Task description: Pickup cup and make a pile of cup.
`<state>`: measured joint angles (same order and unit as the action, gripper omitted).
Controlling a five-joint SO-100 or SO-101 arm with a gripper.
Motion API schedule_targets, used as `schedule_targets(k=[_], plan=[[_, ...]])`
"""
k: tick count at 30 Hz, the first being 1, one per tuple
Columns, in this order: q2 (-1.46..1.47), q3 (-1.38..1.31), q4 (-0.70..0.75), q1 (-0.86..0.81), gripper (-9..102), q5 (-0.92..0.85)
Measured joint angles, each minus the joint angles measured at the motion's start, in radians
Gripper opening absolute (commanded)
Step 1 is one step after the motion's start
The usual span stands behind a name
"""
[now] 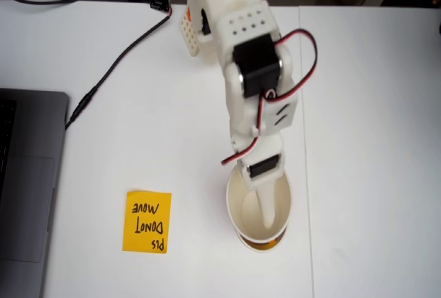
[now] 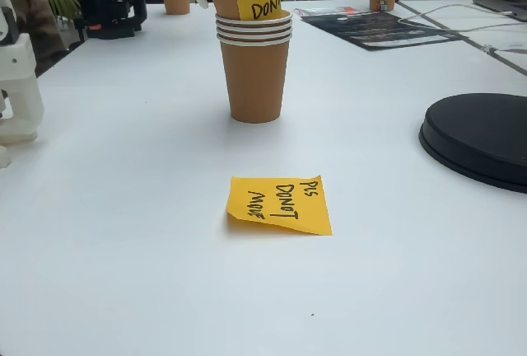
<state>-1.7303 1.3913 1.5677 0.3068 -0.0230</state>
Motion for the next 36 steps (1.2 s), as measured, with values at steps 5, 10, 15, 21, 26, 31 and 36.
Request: schedule_targets(k=[5, 10, 15, 21, 26, 31, 36], plan=[[-0.054, 0.000, 0.002, 0.000, 37, 0.000], [-0.091, 0.025, 0.002, 0.000, 37, -0.002], [-0.161, 0.121, 0.003, -0.014, 37, -0.005], [-0.245, 0.199, 0.038, -0.057, 37, -0.003], [-0.293, 0.204, 0.038, -0.089, 37, 0.003], [-0.334, 0.207, 0.038, -0.123, 37, -0.003], [-0.373, 0.218, 0.038, -0.150, 37, -0.005]])
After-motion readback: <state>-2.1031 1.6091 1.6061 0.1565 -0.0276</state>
